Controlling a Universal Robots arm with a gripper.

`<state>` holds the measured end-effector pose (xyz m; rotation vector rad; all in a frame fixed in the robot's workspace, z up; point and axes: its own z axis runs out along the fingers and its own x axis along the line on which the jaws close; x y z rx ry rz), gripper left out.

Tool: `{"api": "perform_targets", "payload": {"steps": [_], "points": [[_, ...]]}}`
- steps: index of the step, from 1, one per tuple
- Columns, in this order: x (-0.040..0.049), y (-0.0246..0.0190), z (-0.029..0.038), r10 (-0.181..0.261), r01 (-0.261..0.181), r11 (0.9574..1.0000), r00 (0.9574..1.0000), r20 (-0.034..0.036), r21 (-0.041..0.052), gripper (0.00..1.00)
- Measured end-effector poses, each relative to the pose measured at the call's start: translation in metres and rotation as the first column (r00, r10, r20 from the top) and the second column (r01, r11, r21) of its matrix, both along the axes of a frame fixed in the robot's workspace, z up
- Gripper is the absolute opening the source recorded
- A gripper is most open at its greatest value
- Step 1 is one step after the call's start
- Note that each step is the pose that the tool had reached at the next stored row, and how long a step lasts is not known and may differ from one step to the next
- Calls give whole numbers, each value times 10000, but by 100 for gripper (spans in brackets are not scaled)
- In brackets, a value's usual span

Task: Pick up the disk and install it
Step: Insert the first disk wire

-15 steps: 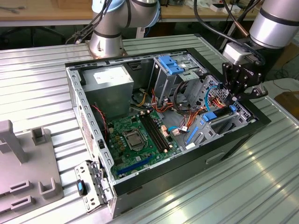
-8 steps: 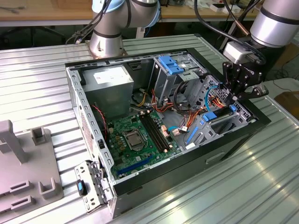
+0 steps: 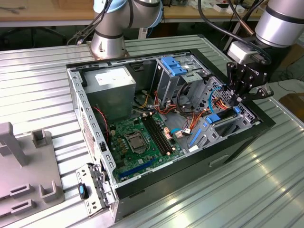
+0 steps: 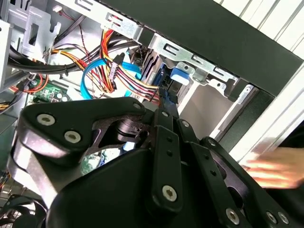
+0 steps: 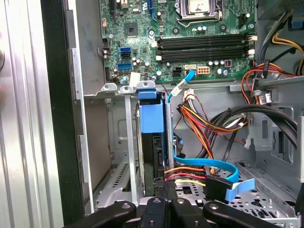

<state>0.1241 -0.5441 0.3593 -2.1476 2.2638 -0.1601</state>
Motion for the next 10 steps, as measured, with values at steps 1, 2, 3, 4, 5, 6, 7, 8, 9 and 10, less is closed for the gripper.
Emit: {"api": "perform_targets", "payload": {"steps": [1,2,3,4,5,6,7,8,9,10], "points": [[0,0,5,0,0,10000,10000,0,0,11],[0,0,20,0,0,10000,10000,0,-1,11],[0,0,38,0,0,10000,10000,0,1,11],[0,0,60,0,0,10000,10000,0,0,11],[0,0,117,0,0,10000,10000,0,1,11],[0,0,158,0,0,10000,10000,0,1,11],[0,0,193,0,0,10000,10000,0,0,11],[0,2,240,0,0,10000,10000,-1,0,11],[0,4,265,0,0,10000,10000,-8,0,11],[0,13,272,0,0,10000,10000,-30,4,11]]}}
